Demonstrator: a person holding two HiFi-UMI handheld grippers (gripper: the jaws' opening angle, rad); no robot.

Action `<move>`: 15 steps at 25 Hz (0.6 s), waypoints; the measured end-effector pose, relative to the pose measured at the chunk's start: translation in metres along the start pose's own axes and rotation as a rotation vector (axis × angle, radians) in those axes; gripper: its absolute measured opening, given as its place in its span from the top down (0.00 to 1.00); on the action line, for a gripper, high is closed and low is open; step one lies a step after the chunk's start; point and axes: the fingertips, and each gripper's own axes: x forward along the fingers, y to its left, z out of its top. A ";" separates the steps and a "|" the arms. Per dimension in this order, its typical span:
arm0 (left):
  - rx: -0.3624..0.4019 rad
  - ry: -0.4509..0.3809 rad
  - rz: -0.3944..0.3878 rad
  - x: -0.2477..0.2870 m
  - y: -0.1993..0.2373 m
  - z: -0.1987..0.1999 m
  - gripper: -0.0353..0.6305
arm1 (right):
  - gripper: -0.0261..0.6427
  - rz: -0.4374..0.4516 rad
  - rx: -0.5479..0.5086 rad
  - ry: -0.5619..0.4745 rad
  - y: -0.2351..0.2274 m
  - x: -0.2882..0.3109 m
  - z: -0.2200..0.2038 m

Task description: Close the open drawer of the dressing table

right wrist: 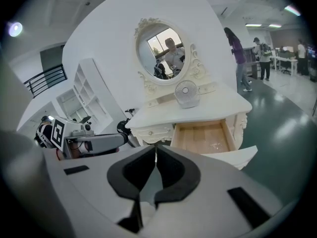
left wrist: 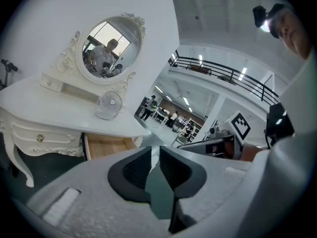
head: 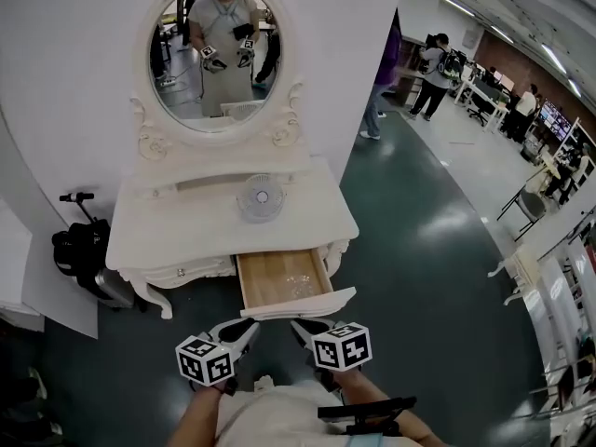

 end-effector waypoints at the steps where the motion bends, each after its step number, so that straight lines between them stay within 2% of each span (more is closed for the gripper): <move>1: -0.004 0.007 -0.002 0.002 0.005 -0.001 0.87 | 0.94 -0.008 0.010 -0.002 -0.003 0.004 0.001; 6: -0.025 0.043 -0.022 0.011 0.018 -0.007 0.87 | 0.93 -0.037 0.055 0.023 -0.015 0.015 -0.007; 15: -0.048 0.061 -0.014 0.039 0.035 0.003 0.87 | 0.93 -0.029 0.049 0.060 -0.038 0.036 0.009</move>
